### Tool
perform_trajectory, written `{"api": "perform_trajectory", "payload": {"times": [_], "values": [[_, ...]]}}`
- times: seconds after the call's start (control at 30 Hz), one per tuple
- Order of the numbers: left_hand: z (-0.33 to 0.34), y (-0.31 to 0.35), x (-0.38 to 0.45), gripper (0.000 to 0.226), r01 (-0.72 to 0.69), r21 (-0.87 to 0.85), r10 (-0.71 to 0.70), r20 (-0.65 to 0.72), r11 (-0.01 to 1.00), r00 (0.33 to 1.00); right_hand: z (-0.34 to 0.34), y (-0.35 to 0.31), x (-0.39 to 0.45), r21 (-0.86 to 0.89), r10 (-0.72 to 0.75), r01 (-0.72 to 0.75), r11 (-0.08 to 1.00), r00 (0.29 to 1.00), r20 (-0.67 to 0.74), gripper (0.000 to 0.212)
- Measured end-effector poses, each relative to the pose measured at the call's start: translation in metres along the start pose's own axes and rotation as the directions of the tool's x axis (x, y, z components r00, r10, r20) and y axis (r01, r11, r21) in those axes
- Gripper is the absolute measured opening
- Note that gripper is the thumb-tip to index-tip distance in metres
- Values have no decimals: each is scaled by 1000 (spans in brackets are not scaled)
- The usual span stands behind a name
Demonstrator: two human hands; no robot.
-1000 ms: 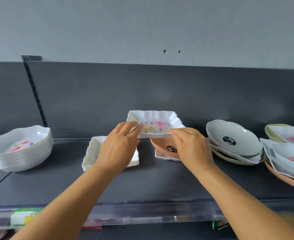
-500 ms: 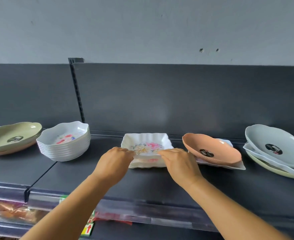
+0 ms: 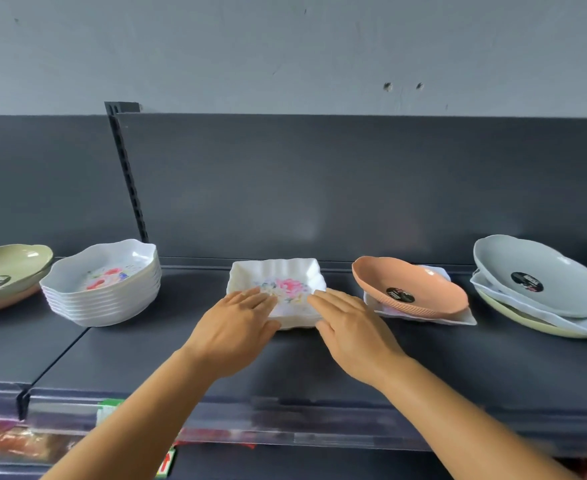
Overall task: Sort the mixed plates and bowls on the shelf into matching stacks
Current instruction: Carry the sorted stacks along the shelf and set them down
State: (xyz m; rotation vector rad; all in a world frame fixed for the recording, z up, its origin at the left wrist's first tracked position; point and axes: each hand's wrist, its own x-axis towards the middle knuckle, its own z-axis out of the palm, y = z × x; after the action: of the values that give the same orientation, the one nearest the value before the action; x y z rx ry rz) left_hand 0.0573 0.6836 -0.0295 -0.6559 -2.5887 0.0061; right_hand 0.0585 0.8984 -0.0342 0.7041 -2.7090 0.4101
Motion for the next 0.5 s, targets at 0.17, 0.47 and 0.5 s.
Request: {"api": "perform_trajectory", "payload": {"times": [0.17, 0.47, 0.5], "values": [[-10, 50, 32, 53, 148, -329, -132, 71, 933, 989, -30, 22, -21, 98, 165, -148, 984, 966, -201, 44], [18, 122, 97, 51, 227, -521, -183, 136, 823, 974, -66, 106, -48, 106, 561, -552, 827, 800, -211, 40], [22, 126, 102, 51, 258, -503, -205, 160, 825, 966, -67, 113, -49, 85, 576, -571, 817, 796, -185, 37]]}}
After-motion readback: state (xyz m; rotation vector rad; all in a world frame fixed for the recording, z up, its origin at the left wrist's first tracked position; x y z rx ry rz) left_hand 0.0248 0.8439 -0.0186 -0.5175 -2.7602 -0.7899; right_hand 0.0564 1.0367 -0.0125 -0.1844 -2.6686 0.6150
